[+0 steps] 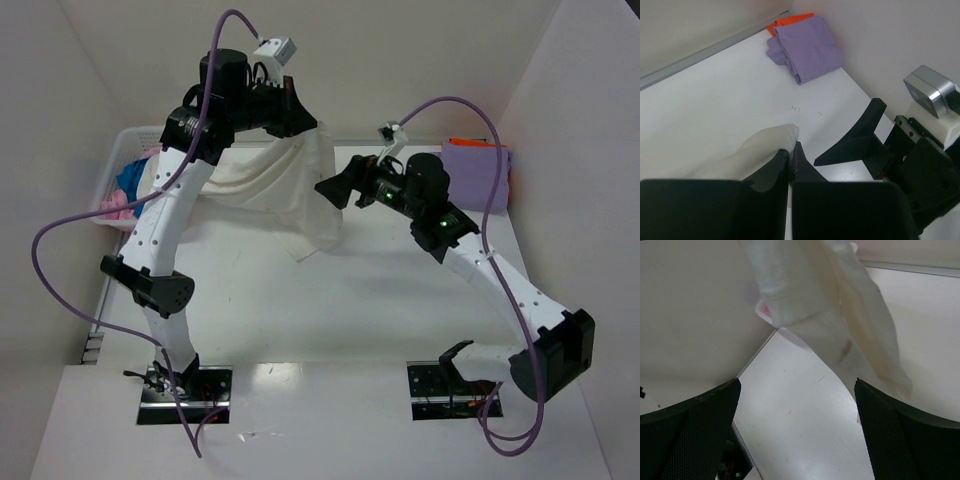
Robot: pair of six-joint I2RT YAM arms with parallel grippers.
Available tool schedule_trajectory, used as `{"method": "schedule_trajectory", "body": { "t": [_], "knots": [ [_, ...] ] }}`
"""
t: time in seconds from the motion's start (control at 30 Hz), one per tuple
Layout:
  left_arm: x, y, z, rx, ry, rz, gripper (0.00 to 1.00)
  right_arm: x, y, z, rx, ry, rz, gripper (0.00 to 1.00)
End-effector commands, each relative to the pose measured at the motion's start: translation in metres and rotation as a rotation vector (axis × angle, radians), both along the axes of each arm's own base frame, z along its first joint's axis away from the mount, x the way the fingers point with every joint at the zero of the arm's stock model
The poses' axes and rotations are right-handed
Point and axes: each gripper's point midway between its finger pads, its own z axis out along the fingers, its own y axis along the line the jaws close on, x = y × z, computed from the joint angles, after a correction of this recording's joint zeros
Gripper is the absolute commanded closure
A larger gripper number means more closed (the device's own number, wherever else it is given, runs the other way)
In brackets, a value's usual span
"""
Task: Fold and stack the t-shirts
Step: Move the tshirt to the center of the board
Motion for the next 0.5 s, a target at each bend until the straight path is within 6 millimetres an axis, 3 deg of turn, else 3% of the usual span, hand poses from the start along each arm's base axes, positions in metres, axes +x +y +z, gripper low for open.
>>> {"method": "schedule_trajectory", "body": {
  "t": [0.0,0.03,0.1,0.47],
  "knots": [
    [0.001,-0.004,0.028,-0.053,-0.070,-0.005,1.00,0.030,0.016,0.028,-0.045,-0.162,-0.067,0.00],
    [0.001,-0.002,0.034,-0.057,-0.085,0.006,1.00,0.034,0.020,0.026,-0.058,-0.167,-0.075,0.00],
    [0.001,0.000,0.037,-0.056,-0.090,0.020,1.00,0.050,0.026,0.004,-0.130,-0.150,-0.080,0.00],
    [-0.001,0.004,0.054,-0.078,-0.123,0.041,1.00,0.066,0.038,-0.055,-0.226,-0.117,-0.103,0.00]
  ]
}}
